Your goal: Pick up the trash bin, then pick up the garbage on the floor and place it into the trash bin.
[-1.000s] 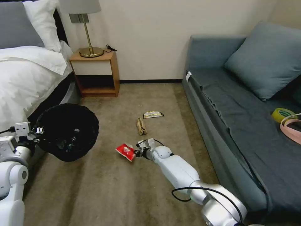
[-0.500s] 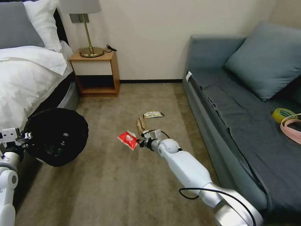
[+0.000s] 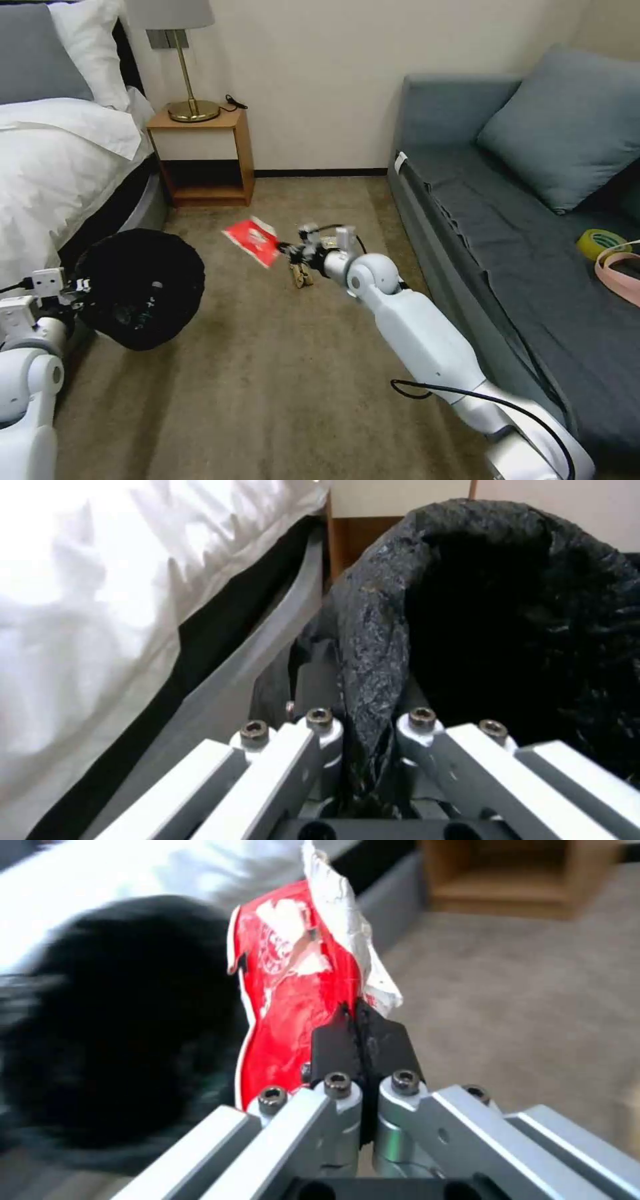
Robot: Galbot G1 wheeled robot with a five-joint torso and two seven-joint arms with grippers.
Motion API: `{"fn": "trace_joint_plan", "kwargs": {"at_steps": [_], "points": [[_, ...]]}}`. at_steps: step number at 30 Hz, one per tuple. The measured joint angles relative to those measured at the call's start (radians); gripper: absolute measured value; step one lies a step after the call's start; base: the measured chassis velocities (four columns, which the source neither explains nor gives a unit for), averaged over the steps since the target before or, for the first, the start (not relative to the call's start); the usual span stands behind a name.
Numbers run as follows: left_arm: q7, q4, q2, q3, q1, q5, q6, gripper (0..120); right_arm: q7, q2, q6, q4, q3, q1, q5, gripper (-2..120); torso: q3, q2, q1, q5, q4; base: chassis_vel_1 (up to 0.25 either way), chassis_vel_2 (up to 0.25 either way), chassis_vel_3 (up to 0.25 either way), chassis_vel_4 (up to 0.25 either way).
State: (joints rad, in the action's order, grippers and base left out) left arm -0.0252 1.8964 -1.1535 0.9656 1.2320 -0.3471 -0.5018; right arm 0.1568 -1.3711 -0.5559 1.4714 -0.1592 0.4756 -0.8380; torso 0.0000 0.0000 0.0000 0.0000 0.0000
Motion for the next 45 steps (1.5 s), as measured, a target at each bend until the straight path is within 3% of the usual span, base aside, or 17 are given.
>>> {"fn": "trace_joint_plan", "kwargs": {"at_steps": [9,15,22,32,40,44,45], "points": [[0.004,0.011,-0.014,-0.010,-0.003,0.008,-0.009,4,-0.084,-0.051,-0.038,0.114,-0.131,-0.009,-0.087,0,0.000,0.000,0.000,-0.0001,0.0001,0.000,0.000,0.000,0.000],[0.003,0.011,-0.030,-0.011,0.001,0.011,-0.007,4,-0.096,-0.114,-0.023,0.054,-0.211,-0.018,-0.040,0,0.000,0.000,0.000,-0.0002,0.0000,0.000,0.000,0.000,0.000],[0.001,0.014,-0.047,-0.012,0.008,0.010,-0.005,4,-0.128,-0.184,0.053,-0.055,-0.246,-0.033,0.050,2,0.000,0.000,0.000,-0.0003,0.0001,0.000,0.000,0.000,0.000],[-0.003,0.006,-0.044,-0.015,-0.002,0.009,-0.003,4,-0.187,-0.194,0.064,-0.045,-0.253,-0.029,0.048,38,0.000,0.000,0.000,-0.0001,0.0000,0.000,0.000,0.000,0.000],[-0.001,-0.014,-0.032,0.007,-0.010,0.003,0.008,4,-0.263,-0.136,0.071,-0.008,-0.234,0.002,0.035,64,0.000,0.000,0.000,0.0000,-0.0001,0.000,0.000,0.000,0.000],[-0.001,-0.020,-0.019,0.029,0.001,-0.008,0.020,4,-0.349,-0.093,0.069,-0.011,-0.176,0.029,0.011,86,0.000,0.000,0.000,0.0002,-0.0001,0.000,0.000,0.000,0.000],[-0.001,-0.020,-0.019,0.029,0.001,-0.008,0.020,4,-0.349,-0.093,0.069,-0.011,-0.176,0.029,0.011,86,0.000,0.000,0.000,0.0002,-0.0001,0.000,0.000,0.000,0.000]]}}
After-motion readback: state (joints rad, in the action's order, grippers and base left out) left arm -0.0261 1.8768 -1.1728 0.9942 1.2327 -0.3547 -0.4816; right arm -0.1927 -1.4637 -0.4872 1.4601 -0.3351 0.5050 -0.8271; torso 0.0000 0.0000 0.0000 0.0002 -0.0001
